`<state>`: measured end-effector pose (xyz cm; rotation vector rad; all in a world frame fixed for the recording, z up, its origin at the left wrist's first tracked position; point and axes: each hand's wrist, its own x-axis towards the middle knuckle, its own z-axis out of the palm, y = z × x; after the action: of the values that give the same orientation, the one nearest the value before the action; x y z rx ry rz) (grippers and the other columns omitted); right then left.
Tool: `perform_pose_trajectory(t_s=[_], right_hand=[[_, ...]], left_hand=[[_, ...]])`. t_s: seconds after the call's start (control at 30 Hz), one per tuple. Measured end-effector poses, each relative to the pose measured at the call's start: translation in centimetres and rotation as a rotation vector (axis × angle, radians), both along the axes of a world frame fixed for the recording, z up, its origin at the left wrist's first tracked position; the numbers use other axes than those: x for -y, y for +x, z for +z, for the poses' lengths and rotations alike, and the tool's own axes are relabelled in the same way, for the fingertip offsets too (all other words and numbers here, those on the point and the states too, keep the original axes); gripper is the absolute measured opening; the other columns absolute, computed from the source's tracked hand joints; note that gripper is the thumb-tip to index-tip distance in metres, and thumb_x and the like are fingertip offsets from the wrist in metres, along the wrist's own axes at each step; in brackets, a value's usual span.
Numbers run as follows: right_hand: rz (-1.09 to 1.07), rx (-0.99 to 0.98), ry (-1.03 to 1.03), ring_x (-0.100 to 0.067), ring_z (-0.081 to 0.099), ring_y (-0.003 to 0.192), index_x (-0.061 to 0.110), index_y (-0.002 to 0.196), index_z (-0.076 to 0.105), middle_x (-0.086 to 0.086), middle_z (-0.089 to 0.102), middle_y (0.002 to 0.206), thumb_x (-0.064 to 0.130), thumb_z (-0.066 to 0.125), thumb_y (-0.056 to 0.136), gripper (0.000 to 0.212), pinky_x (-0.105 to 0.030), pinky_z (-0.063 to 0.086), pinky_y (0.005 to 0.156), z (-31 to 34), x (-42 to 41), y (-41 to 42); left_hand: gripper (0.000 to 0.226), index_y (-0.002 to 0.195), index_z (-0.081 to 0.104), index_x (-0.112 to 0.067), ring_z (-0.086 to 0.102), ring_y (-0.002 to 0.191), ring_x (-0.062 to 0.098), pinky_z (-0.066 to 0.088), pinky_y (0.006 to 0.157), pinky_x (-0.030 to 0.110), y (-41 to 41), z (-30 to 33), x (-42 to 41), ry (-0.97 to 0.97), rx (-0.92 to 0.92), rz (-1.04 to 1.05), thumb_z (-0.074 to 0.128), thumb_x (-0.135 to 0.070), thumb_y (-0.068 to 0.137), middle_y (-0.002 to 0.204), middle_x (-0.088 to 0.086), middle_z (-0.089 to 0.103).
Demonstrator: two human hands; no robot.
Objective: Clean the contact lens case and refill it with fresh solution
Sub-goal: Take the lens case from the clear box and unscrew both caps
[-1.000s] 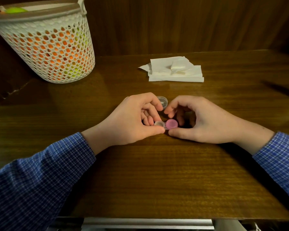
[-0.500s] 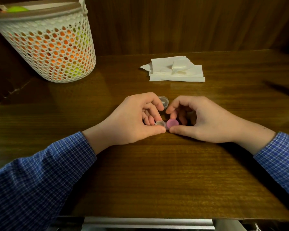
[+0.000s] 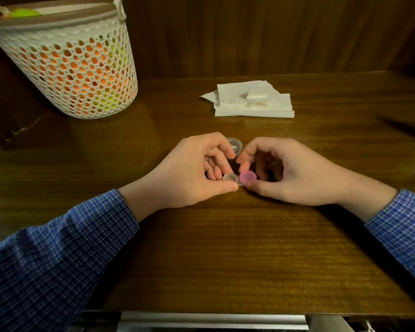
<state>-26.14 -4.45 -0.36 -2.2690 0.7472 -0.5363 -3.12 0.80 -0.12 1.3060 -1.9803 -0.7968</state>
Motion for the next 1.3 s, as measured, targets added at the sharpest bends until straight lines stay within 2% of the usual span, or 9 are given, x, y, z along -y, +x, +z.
perform_pose_trajectory(t_s=[0.17, 0.4, 0.53, 0.7, 0.8, 0.87, 0.97, 1.1, 1.3], right_hand=[[-0.032, -0.015, -0.028, -0.009, 0.065, 0.079, 0.034, 0.113, 0.064, 0.015, 0.068, 0.097, 0.038, 0.081, 0.081, 0.037, -0.024, 0.057, 0.065, -0.1, 0.0, 0.1], [-0.001, -0.003, -0.022, -0.015, 0.066, 0.082, 0.030, 0.112, 0.065, 0.012, 0.069, 0.102, 0.025, 0.080, 0.086, 0.031, -0.031, 0.060, 0.067, -0.1, 0.0, 0.0], [-0.034, -0.018, -0.055, -0.010, 0.065, 0.082, 0.033, 0.114, 0.065, 0.014, 0.067, 0.099, 0.040, 0.080, 0.080, 0.038, -0.025, 0.058, 0.066, 0.0, 0.0, 0.1], [-0.017, -0.008, -0.023, -0.012, 0.066, 0.083, 0.031, 0.113, 0.065, 0.015, 0.069, 0.098, 0.025, 0.080, 0.085, 0.033, -0.026, 0.058, 0.068, 0.0, -0.1, 0.0], [-0.033, -0.017, -0.045, -0.012, 0.066, 0.086, 0.033, 0.114, 0.064, 0.013, 0.068, 0.101, 0.033, 0.080, 0.082, 0.036, -0.029, 0.059, 0.069, 0.1, -0.2, 0.1], [-0.056, -0.033, -0.064, -0.010, 0.066, 0.083, 0.033, 0.115, 0.064, 0.014, 0.068, 0.098, 0.042, 0.081, 0.079, 0.041, -0.027, 0.059, 0.068, 0.0, -0.3, 0.2], [-0.057, -0.026, -0.058, -0.008, 0.066, 0.079, 0.032, 0.114, 0.065, 0.016, 0.069, 0.093, 0.036, 0.081, 0.081, 0.038, -0.021, 0.056, 0.067, 0.0, -0.2, 0.1], [-0.012, 0.020, -0.030, -0.013, 0.067, 0.085, 0.028, 0.114, 0.066, 0.014, 0.070, 0.097, 0.025, 0.081, 0.086, 0.032, -0.021, 0.056, 0.071, 0.2, -0.1, -0.2], [-0.061, 0.070, -0.022, -0.012, 0.070, 0.096, 0.026, 0.117, 0.072, 0.012, 0.074, 0.103, 0.028, 0.072, 0.086, 0.031, -0.026, 0.059, 0.082, 1.2, 0.3, -0.7]], left_hand=[[0.043, 0.114, 0.066, -0.018, 0.073, 0.076, 0.014, 0.064, 0.068, 0.032, 0.0, 0.0, -0.1, -0.002, -0.002, 0.001, 0.089, -0.018, 0.078, 0.090, -0.003, 0.076], [0.043, 0.113, 0.066, -0.018, 0.073, 0.076, 0.015, 0.064, 0.068, 0.033, 0.0, 0.0, 0.0, -0.001, 0.000, 0.001, 0.089, -0.017, 0.078, 0.090, -0.004, 0.076], [0.043, 0.113, 0.066, -0.018, 0.074, 0.075, 0.015, 0.064, 0.067, 0.033, 0.0, 0.0, 0.0, -0.007, 0.002, 0.000, 0.089, -0.018, 0.078, 0.089, -0.004, 0.076], [0.043, 0.113, 0.066, -0.019, 0.074, 0.075, 0.015, 0.064, 0.067, 0.033, 0.0, 0.0, 0.0, -0.004, 0.006, 0.001, 0.089, -0.017, 0.077, 0.090, -0.005, 0.076], [0.043, 0.114, 0.066, -0.018, 0.074, 0.075, 0.016, 0.064, 0.067, 0.033, 0.0, -0.1, 0.0, -0.010, 0.006, 0.001, 0.089, -0.017, 0.077, 0.089, -0.005, 0.076], [0.043, 0.114, 0.066, -0.018, 0.074, 0.075, 0.016, 0.064, 0.066, 0.033, 0.0, 0.0, 0.0, -0.012, 0.005, 0.000, 0.089, -0.017, 0.078, 0.089, -0.004, 0.076], [0.043, 0.115, 0.066, -0.017, 0.074, 0.075, 0.016, 0.064, 0.067, 0.032, 0.0, 0.0, 0.0, -0.007, 0.007, -0.002, 0.089, -0.017, 0.078, 0.090, -0.004, 0.076], [0.044, 0.114, 0.066, -0.018, 0.074, 0.076, 0.015, 0.064, 0.068, 0.031, 0.1, 0.0, 0.0, -0.003, 0.009, -0.001, 0.089, -0.017, 0.078, 0.090, -0.004, 0.076], [0.045, 0.115, 0.065, -0.019, 0.074, 0.076, 0.015, 0.064, 0.067, 0.030, 0.1, -0.1, 0.1, -0.001, 0.008, -0.005, 0.089, -0.018, 0.078, 0.092, -0.004, 0.076]])
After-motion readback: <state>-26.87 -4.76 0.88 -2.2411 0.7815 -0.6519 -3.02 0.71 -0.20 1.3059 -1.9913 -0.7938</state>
